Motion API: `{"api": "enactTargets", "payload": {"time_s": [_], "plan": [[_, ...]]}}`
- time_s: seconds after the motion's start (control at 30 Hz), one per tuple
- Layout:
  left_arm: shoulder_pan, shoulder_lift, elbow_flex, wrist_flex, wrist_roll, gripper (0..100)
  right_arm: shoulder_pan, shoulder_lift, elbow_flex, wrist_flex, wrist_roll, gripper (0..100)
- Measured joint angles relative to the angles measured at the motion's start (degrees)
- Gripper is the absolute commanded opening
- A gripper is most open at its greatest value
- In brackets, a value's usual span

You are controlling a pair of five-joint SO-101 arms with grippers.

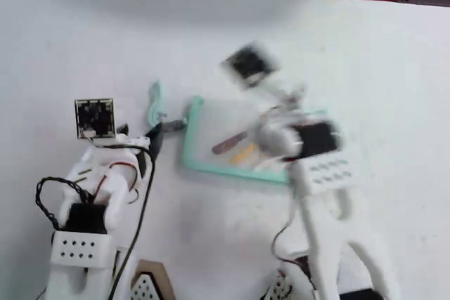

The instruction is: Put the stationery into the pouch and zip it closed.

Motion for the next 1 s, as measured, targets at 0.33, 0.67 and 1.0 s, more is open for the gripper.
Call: {"api": "enactTargets", "payload": {"time_s": [0.33,0.67,1.0], "plan": [[0.0,0.0,0.0,0.0,-0.18,2,20.48,13.63,5.45,-15.74,-1.49,1.8],[7.56,9.76,-3.43,1.58,-8.88,2,27.69,45.45,-13.19,-12.75,-10.9,1.8],[6.77,37.27,-15.91,1.58,-9.76,2,25.85,58.73,-26.2,-7.65,-11.43,1.8]]}}
